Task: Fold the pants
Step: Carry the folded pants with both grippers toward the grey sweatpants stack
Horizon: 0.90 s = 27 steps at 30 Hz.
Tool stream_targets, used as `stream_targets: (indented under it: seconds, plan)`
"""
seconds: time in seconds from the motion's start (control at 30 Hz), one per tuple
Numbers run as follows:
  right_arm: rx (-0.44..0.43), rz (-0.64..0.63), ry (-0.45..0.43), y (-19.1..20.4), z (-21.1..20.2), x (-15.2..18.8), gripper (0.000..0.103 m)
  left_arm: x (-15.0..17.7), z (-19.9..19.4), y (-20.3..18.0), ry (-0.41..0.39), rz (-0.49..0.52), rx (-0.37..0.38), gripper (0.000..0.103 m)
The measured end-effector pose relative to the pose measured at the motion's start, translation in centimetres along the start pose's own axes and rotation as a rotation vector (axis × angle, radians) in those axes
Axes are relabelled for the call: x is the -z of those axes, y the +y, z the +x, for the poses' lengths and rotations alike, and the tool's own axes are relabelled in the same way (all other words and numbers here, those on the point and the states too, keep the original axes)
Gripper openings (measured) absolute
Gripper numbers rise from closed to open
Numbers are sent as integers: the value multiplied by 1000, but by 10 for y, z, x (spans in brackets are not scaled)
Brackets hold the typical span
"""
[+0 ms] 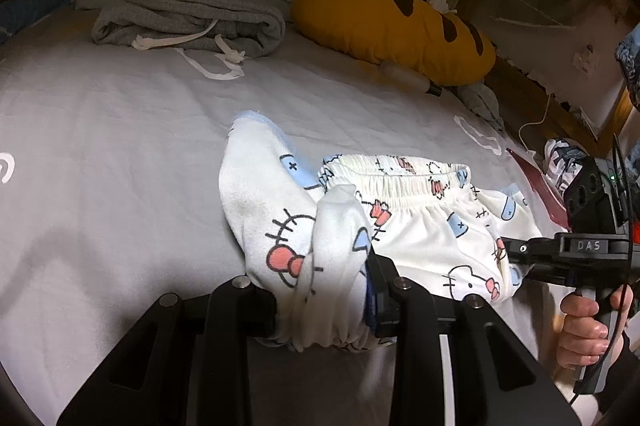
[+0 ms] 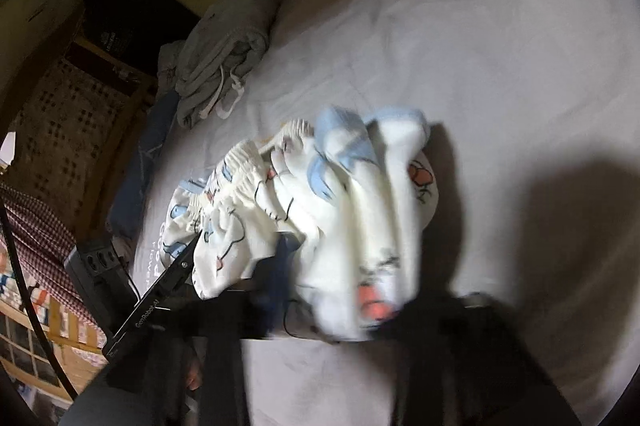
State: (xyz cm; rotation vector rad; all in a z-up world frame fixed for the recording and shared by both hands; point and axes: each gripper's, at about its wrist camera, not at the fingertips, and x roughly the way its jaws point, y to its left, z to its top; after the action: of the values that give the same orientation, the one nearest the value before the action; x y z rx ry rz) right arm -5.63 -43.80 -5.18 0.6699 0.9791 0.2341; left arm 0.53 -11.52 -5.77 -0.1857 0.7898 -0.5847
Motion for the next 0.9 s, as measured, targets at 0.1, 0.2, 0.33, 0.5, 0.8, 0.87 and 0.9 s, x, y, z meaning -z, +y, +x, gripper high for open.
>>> stream_targets:
  seconds: [0.1,0.2,0.33,0.5,0.8,0.87,0.9]
  plan:
    - [80,-117,-63,20,-3,0,14,-1,-3,-4,-12,32,-13,30]
    - [157,-258,-159,43,-19,6,14,-3,-13,-14,-55,91,-41,28]
    - [227,-392,-269,73,-38,16,14,-14,-36,-22,-123,134,-31,27]
    - [222,-484,-356,108,-58,8,14,-41,-70,-26,-223,170,-49,27]
    - [110,-546,-499,195,-47,-53,14,-127,-124,-25,-426,266,-175,28]
    - [103,-614,-530,222,-38,-67,14,-149,-126,-18,-420,267,-230,28]
    - [110,-642,-545,233,-33,-73,14,-157,-127,-15,-429,271,-234,28]
